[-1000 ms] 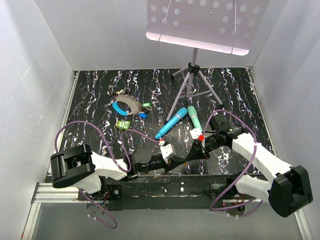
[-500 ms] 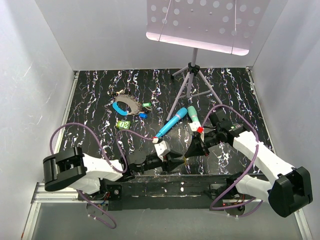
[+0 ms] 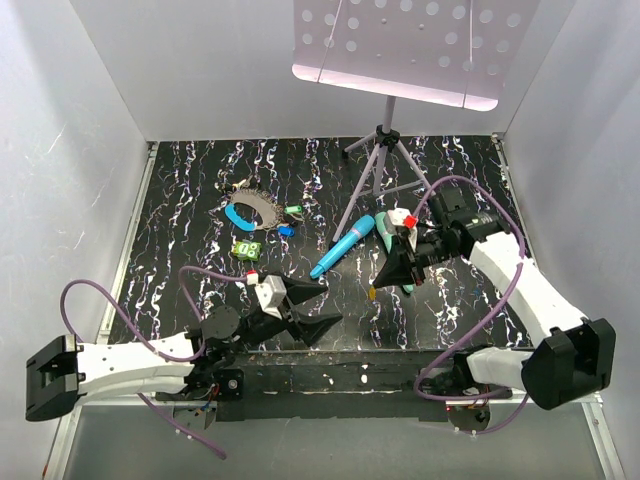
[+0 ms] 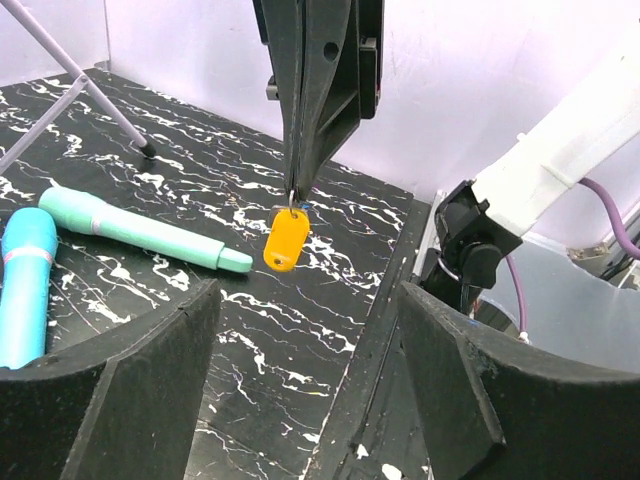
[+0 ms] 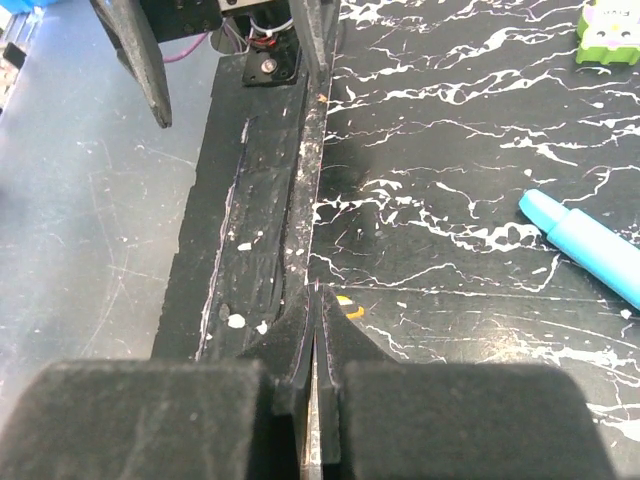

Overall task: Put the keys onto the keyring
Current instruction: Adjust the key.

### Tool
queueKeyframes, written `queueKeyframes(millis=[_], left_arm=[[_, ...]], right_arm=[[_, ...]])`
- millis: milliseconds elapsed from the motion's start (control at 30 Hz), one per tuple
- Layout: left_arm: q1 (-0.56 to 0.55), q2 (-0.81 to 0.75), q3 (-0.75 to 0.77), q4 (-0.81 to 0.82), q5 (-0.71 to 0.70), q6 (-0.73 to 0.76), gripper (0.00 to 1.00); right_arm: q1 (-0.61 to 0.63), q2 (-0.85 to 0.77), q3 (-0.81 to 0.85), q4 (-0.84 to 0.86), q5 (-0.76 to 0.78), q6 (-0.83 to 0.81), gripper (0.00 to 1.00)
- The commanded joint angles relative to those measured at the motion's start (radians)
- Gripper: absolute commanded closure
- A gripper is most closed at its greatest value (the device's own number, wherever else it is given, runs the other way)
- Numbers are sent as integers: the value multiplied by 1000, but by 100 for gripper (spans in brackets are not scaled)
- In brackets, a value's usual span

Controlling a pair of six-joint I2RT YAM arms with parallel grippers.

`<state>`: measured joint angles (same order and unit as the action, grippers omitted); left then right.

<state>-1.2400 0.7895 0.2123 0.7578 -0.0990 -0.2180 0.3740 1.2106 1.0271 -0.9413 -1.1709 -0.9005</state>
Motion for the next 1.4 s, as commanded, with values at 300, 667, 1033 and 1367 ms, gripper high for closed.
queueKeyframes(millis=[300, 667, 1033, 1367], left_arm=[[2, 114, 130, -54, -1, 124, 25], [2, 249, 144, 86, 149, 147, 55], [2, 346, 185, 83, 157, 147, 67], [2, 346, 193, 90, 114, 180, 80]], right_arm=[[-26, -241, -65, -14, -130, -263, 99], [46, -461, -384, 693, -21, 340, 99], [49, -431, -407, 814, -50, 434, 99], [72, -442, -429, 845, -75, 469, 99]])
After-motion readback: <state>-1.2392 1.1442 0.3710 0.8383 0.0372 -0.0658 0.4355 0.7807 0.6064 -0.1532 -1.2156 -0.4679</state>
